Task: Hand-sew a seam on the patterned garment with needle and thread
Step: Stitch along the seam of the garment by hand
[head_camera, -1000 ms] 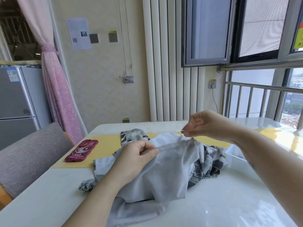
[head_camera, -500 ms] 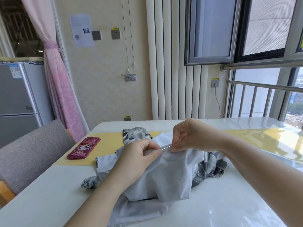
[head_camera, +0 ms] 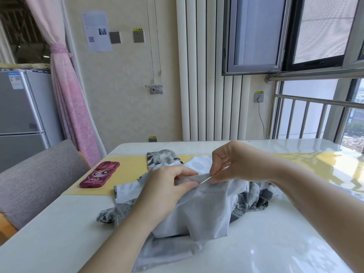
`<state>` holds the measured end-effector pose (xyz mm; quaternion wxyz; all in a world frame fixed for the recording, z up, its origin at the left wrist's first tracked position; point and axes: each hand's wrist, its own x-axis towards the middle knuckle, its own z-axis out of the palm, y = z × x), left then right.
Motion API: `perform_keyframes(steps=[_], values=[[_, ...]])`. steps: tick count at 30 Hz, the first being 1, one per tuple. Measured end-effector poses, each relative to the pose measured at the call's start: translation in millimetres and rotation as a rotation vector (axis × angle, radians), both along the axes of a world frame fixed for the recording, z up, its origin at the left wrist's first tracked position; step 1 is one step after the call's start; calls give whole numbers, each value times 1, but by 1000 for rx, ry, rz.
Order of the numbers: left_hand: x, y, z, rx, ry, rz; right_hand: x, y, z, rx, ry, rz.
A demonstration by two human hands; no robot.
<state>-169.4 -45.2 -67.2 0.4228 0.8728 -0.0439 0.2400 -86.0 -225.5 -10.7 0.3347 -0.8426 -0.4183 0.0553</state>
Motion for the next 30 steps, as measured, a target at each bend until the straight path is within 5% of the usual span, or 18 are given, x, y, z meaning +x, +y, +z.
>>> perform_keyframes(steps=[30], values=[[12, -7, -16, -258, -76, -134, 2, -6, -3, 32, 74, -29]])
